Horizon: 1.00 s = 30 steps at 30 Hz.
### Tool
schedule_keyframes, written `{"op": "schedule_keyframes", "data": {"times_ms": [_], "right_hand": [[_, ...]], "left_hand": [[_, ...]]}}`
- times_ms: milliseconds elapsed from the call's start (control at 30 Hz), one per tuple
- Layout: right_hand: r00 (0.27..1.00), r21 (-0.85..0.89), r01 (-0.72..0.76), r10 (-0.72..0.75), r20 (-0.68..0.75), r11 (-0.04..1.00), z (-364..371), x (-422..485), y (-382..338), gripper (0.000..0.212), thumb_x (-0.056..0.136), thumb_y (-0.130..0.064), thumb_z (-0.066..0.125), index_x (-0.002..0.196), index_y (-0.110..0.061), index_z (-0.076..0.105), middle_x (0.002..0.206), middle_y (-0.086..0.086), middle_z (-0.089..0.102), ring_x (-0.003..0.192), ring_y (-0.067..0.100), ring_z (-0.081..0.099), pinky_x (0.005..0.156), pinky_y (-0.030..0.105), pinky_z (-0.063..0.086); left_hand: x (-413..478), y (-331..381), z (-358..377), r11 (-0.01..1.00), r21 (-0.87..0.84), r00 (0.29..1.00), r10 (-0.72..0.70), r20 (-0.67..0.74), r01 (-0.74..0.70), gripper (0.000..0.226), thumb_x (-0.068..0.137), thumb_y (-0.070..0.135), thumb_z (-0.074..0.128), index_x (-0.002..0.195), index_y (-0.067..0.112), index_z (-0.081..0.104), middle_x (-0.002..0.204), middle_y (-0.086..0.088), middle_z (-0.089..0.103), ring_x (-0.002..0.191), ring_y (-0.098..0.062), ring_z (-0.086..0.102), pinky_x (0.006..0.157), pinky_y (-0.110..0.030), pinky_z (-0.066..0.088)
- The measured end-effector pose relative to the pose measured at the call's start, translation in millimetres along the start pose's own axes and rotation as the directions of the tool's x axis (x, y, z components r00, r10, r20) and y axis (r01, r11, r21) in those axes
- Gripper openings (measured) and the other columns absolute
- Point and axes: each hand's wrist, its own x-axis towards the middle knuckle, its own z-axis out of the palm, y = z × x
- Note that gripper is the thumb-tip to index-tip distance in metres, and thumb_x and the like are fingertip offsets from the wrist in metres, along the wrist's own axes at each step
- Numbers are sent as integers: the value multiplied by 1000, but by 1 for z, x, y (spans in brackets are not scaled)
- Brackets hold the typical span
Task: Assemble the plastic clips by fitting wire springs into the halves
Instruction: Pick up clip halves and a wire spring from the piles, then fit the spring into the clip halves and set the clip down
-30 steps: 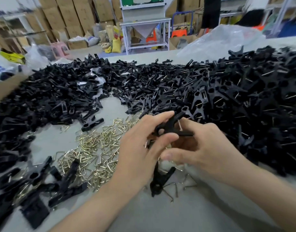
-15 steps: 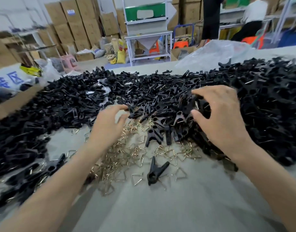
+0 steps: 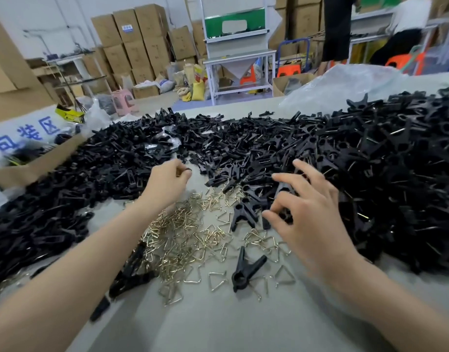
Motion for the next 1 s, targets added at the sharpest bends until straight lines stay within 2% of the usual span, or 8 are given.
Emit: {"op": "schedule_keyframes", "data": {"times_ms": [67,133,300,433,600,700,833,1000], "right_hand": [[1000,17,25,-25,13,1000,6,-2,-1,22,73,-18,81,61,-17,62,117,4,66,132,31,41,100,41,23],[1000,48,22,-23,16,999,10,-4,0,18,75,-19,79,64,-17,65,115,2,66,132,29,42,101,41,24],[1000,168,21,-17,-21,985,11,-2,2,15,80,-16,75,95,-11,71,112,3,66,127,27,46,107,44,34],[1000,291,10,-10,0,957,6,-3,-2,37,83,-16,71,119,-13,62,117,-8,56,119,14,48,105,14,28],[1000,429,-17,9,20,903,2,-3,-8,41,85,-33,60,123,-17,60,121,-11,56,100,2,56,92,18,44],[999,467,-36,19,41,883,2,-3,-6,33,85,-18,67,118,-18,64,116,-15,57,91,5,60,85,22,50],[992,460,-75,17,128,885,4,-4,-3,29,81,-15,73,109,-20,69,103,-14,56,89,-3,58,83,14,46],[978,371,-13,-66,199,929,8,-10,-5,21,79,-14,73,96,-19,62,105,-18,51,99,-1,55,84,28,49]], "left_hand": [[2,15,0,914,-370,986,-142,89,165,11,98,18,53,95,8,58,96,-11,67,82,-24,63,66,-33,58],[-1,31,-3,666,-670,944,-220,244,328,10,102,17,44,95,12,48,103,-12,68,88,-29,69,58,-35,59],[-20,62,-12,393,-791,875,-86,476,469,14,105,19,32,98,14,42,104,-13,73,89,-31,72,58,-39,58],[-39,83,-11,425,-766,821,84,564,483,17,105,20,31,93,13,42,106,-13,72,93,-30,71,63,-40,59],[-58,101,-8,420,-780,789,204,579,464,12,104,15,34,96,10,41,94,-9,74,68,-19,71,54,-33,59],[-66,96,-4,455,-790,810,215,545,411,6,101,7,39,102,8,45,108,-14,71,86,-28,72,66,-37,61],[-87,80,4,457,-810,823,245,513,368,19,94,-10,45,105,6,47,112,-9,69,88,-23,71,63,-25,57],[-115,66,20,592,-804,928,266,261,56,16,98,0,47,99,16,47,111,7,67,99,-21,69,71,-29,58]]}}
